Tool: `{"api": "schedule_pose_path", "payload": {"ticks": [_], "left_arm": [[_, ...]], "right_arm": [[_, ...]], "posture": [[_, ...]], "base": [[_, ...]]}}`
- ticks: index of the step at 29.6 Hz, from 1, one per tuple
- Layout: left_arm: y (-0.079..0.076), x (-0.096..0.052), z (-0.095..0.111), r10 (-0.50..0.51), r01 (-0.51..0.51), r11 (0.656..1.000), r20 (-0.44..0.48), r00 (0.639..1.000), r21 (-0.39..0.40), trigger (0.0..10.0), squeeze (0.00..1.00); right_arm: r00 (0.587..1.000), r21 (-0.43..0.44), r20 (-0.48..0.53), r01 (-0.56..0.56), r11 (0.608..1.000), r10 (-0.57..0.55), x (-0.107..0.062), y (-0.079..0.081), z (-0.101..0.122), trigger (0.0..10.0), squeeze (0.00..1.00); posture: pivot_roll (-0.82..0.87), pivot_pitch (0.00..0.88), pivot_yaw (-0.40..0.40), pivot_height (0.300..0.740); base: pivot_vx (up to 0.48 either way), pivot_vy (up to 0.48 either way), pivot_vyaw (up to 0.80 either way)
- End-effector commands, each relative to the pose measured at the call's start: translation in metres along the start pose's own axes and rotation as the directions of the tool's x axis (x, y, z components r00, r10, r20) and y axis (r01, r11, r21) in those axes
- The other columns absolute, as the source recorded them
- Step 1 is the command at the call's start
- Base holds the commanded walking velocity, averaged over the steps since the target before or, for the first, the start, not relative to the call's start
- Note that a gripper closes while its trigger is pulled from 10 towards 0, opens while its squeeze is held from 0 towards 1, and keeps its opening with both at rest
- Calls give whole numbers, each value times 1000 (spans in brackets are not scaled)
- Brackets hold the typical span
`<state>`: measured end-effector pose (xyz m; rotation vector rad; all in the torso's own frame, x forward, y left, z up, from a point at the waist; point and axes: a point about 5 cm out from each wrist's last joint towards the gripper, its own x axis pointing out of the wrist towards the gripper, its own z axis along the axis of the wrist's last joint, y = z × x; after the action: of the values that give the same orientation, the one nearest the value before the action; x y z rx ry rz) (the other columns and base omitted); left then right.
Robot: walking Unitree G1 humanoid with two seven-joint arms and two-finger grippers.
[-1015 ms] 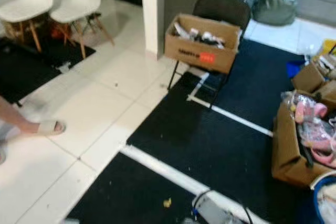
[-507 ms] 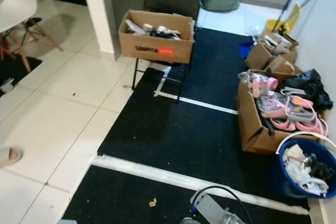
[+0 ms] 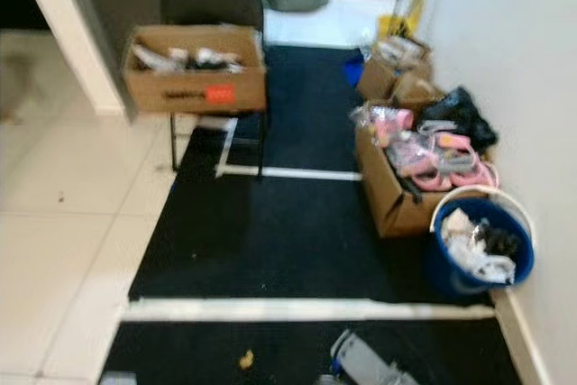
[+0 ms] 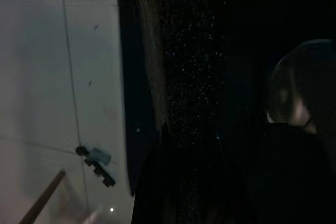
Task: Picking trash to rubbish bin
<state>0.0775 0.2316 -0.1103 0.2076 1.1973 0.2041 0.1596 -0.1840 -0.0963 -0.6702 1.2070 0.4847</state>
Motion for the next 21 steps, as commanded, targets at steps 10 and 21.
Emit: {"api": "schedule_pose_path", "payload": {"ticks": [10,21], "left_arm": [[-2,-2,-13,-13,12,1000,-47,999,-19,10000,0],[5,-1,-7,18,-20,998,-23,1000,-57,10000,0]], "right_arm": [[1000,2,7,-3,1000,3,0,0,3,10000,0],[1000,-9,2,4,1000,-4,0,-2,2,10000,0]], "posture": [[153,50,-14,740],[155,51,-18,740]], "base": [[456,0,0],[474,0,-564]]}}
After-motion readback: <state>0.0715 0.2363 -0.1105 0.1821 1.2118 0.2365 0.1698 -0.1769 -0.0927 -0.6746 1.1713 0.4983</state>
